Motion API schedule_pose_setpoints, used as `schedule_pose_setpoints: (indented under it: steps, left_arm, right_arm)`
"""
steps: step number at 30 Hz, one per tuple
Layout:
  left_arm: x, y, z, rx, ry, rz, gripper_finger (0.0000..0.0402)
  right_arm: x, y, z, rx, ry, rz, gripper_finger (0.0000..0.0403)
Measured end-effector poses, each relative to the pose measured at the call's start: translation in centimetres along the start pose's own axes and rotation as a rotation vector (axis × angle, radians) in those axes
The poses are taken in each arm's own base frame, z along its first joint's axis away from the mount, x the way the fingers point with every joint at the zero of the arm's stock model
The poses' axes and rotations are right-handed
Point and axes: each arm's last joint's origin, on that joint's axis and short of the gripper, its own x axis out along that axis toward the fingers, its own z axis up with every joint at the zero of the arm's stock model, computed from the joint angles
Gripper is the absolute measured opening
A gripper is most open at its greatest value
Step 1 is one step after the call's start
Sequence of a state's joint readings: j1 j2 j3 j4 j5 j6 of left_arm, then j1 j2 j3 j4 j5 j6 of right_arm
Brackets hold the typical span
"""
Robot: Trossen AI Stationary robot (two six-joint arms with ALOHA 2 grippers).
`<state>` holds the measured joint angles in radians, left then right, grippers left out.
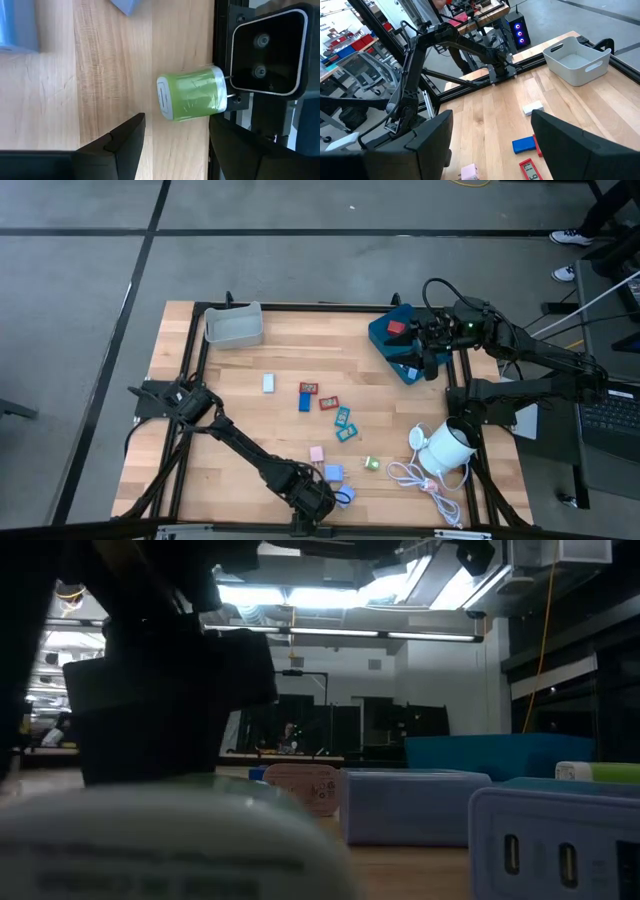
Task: Pick & Place Office items
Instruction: Put the bottom green charger adapter into the blue bin
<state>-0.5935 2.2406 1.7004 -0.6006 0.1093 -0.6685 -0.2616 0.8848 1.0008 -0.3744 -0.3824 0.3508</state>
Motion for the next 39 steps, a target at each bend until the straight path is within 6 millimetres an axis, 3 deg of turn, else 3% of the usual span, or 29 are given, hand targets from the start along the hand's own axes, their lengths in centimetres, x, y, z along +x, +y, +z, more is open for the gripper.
schedule_pose_setpoints:
  steps: [4, 14, 20, 26, 30, 32, 39]
  left_arm:
    - [0.0, 0.2, -0.1, -0.058, 0.014, 0.018, 0.0216]
    - [-0.3, 0.9, -0.3, -0.415, 0.077, 0.053, 0.0227]
    - [-0.7, -0.4, -1.1, -0.627, 0.077, 0.045, 0.0241]
    - [-2.7, -1.9, -1.5, -0.904, -0.059, 0.050, 0.0250]
    - [-3.6, -1.6, -0.7, -1.254, -0.282, 0.049, 0.0256]
    - [-3.4, -1.0, -0.1, -1.350, -0.341, 0.034, 0.0257]
    - [-1.9, 1.2, 2.5, -1.347, -0.250, -0.064, 0.0257]
  right_arm:
    - [0.0, 0.0, 0.0, 0.001, 0.000, 0.000, 0.0277]
    - [0.0, 0.0, 0.0, 0.001, 0.001, 0.000, 0.0277]
    - [0.0, 0.0, -0.1, -0.006, 0.009, 0.002, 0.0277]
    - [0.0, 0.0, -0.2, -0.074, 0.028, 0.030, 0.0277]
    - [0.0, 0.2, -0.3, -0.126, 0.054, 0.109, 0.0277]
    - [0.0, 0.3, -0.5, -0.137, 0.083, 0.156, 0.0277]
    - [-0.1, 0.5, -1.0, -0.164, 0.139, 0.245, 0.0277]
